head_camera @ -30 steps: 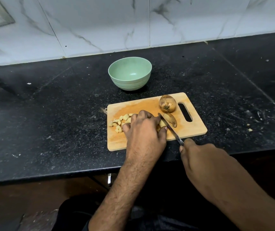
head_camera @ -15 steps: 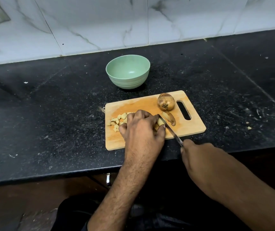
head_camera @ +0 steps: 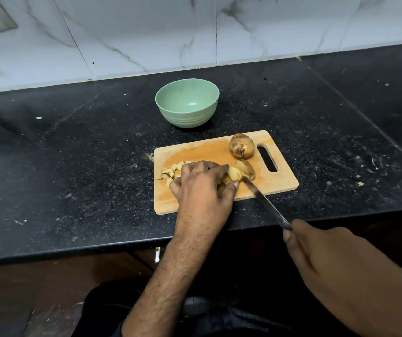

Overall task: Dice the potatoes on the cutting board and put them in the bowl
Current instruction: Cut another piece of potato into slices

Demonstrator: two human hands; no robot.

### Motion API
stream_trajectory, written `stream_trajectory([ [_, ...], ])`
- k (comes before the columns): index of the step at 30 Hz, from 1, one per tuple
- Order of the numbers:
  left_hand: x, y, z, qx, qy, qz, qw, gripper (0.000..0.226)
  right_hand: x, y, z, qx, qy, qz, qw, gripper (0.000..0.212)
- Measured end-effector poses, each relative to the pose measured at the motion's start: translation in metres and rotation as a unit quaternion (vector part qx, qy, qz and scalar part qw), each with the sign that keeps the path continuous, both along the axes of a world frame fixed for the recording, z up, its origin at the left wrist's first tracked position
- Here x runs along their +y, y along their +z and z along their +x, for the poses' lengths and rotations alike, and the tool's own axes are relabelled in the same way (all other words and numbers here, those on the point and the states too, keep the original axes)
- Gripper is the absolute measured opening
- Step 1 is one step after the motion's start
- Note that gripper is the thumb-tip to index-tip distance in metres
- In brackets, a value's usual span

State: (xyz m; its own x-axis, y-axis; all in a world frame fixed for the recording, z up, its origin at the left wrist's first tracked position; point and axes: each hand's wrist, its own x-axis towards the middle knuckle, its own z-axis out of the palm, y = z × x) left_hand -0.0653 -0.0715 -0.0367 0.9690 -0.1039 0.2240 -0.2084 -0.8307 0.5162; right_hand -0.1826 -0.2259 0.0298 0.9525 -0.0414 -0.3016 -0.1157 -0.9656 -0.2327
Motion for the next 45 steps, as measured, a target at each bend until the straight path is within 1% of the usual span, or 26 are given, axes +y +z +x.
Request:
stream_trajectory([
  [5, 0.0, -0.003, -0.002, -0.018, -0.003, 0.005, 1.0, 0.036, 0.01, -0.009, 0.018, -0.082, -0.006, 0.024, 0.996, 0.033],
  [9, 0.0, -0.003, -0.002, -0.022, -0.002, -0.004, 1.0, 0.034, 0.015, -0.021, 0.033, -0.102, 0.006, 0.012, 0.995, 0.029],
  [17, -0.002, -0.003, 0.0, -0.014, 0.004, -0.011, 1.0, 0.032, 0.017, -0.02, 0.041, -0.084, 0.025, -0.015, 0.996, 0.025],
  [24, -0.001, -0.002, 0.002, -0.007, 0.0, -0.004, 1.0, 0.031, 0.022, -0.022, 0.054, -0.063, 0.031, -0.017, 0.997, 0.027],
  [29, -0.003, -0.003, 0.002, -0.015, 0.009, -0.001, 1.0, 0.028, 0.027, -0.028, 0.06, -0.066, 0.024, -0.02, 0.997, 0.017],
  [33, -0.004, -0.005, 0.002, -0.021, 0.016, -0.01, 1.0, 0.028, 0.018, -0.027, 0.047, -0.053, 0.038, -0.008, 0.998, 0.015],
  [37, -0.004, -0.007, 0.003, -0.021, 0.018, -0.005, 1.0, 0.028, 0.008, -0.019, 0.023, -0.013, 0.042, -0.005, 0.999, 0.02],
  [41, -0.004, -0.008, 0.003, -0.017, 0.017, 0.003, 1.0, 0.03, 0.002, -0.014, 0.004, 0.036, 0.023, -0.019, 0.999, 0.027],
  [45, -0.003, -0.007, 0.001, -0.014, 0.01, 0.002, 1.0, 0.028, -0.004, -0.009, -0.003, 0.031, 0.018, -0.008, 0.999, 0.029],
])
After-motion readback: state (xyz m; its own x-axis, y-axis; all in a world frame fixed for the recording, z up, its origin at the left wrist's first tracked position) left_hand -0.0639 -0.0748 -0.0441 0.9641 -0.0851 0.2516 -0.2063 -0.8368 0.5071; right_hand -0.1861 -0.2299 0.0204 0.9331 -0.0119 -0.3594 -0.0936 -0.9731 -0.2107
